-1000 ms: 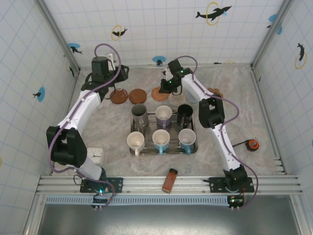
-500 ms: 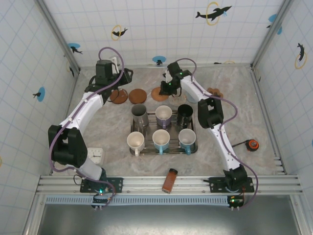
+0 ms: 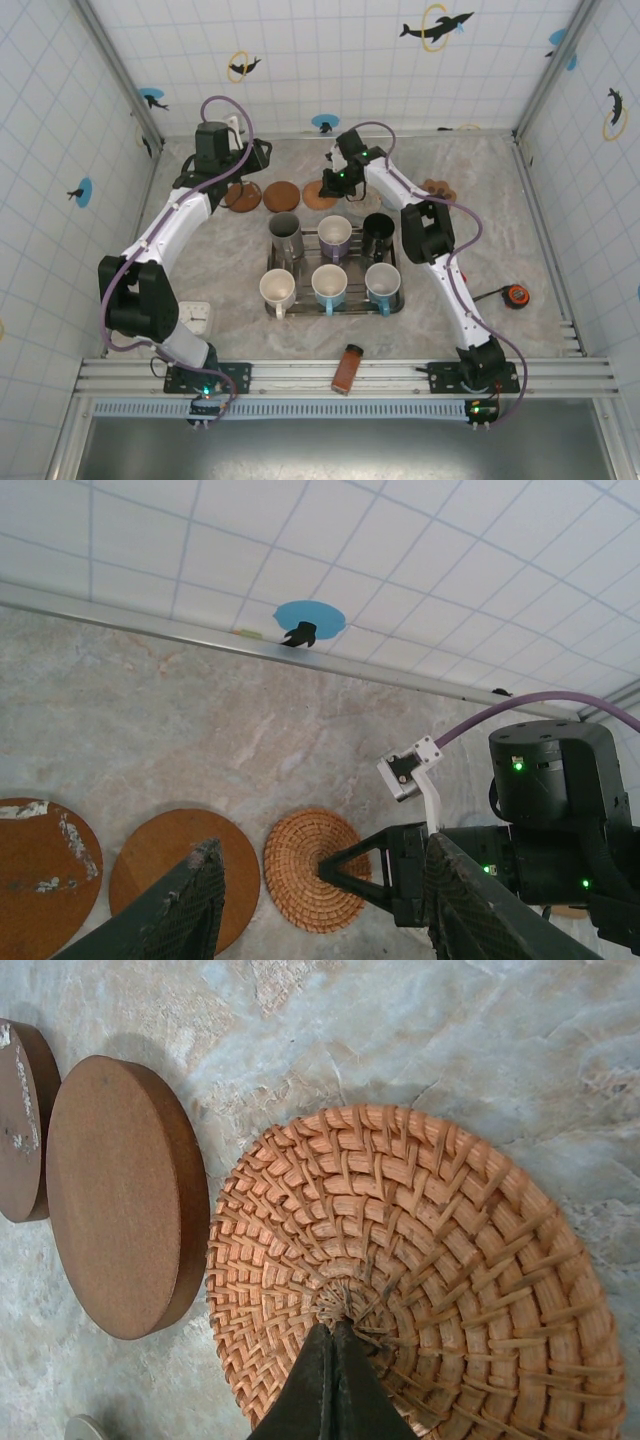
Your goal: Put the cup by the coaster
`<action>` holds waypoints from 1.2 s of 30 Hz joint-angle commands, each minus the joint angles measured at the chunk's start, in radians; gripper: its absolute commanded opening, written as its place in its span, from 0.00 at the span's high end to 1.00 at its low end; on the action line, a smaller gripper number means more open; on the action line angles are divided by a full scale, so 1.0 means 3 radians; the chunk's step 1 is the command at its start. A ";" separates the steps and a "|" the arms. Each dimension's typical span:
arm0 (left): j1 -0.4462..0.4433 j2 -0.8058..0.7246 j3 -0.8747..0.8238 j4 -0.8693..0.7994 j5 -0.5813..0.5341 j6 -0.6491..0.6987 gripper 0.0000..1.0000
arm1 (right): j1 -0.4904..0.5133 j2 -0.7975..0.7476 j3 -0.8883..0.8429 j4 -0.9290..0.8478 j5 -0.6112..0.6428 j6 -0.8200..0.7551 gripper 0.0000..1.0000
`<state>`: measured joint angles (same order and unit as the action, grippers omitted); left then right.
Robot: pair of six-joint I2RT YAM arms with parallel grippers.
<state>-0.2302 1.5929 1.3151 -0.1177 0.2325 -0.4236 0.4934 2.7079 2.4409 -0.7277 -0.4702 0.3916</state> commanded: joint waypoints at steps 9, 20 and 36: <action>-0.0010 -0.0152 -0.0067 0.0068 0.0043 -0.0019 0.46 | 0.0078 -0.0126 -0.0352 -0.0387 0.0171 -0.0107 0.99; -0.0010 -0.0168 -0.0092 0.0077 0.0038 -0.0023 0.46 | 0.0096 -0.0150 -0.0359 -0.0383 0.0156 -0.0109 0.99; -0.0021 -0.0296 -0.0139 0.0111 0.0064 -0.0039 0.46 | 0.0013 -0.0304 -0.0065 -0.0292 0.0033 0.0002 0.93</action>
<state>-0.2302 1.5387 1.2881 -0.1020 0.2359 -0.4240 0.5034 2.6652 2.3878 -0.7616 -0.4679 0.3889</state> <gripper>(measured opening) 0.537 0.062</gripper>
